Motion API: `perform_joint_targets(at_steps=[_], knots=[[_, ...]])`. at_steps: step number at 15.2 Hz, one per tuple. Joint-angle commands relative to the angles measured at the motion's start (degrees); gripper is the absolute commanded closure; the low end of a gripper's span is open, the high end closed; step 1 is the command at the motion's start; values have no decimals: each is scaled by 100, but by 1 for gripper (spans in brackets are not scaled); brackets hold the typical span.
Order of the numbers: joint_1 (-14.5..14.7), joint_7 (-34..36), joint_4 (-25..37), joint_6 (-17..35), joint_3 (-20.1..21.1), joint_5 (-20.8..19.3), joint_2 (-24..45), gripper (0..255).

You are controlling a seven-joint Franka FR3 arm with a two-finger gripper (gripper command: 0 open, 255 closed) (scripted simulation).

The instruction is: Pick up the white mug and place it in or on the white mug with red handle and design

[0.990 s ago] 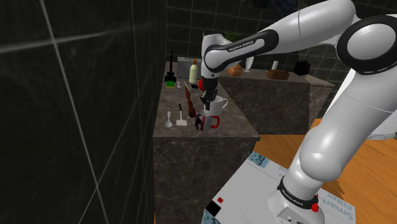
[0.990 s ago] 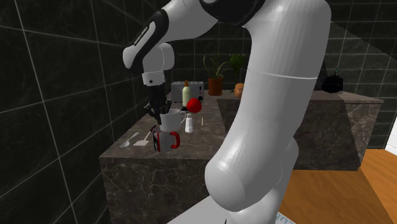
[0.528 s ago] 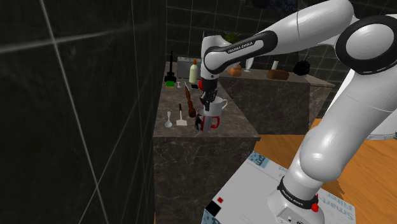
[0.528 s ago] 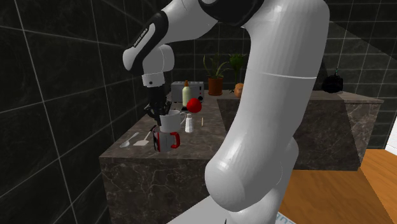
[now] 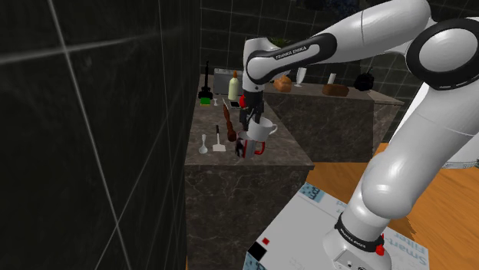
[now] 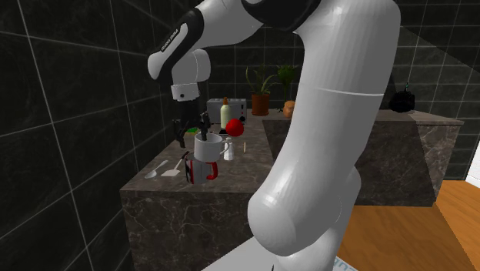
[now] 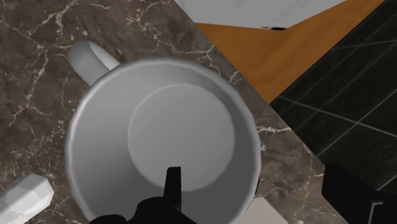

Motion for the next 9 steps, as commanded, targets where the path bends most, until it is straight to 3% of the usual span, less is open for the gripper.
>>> perform_joint_targets(at_steps=[1, 9], knots=[[20, 16, 286, -351, 25, 15, -58, 0], [24, 14, 420, -503, 30, 20, -75, 0]])
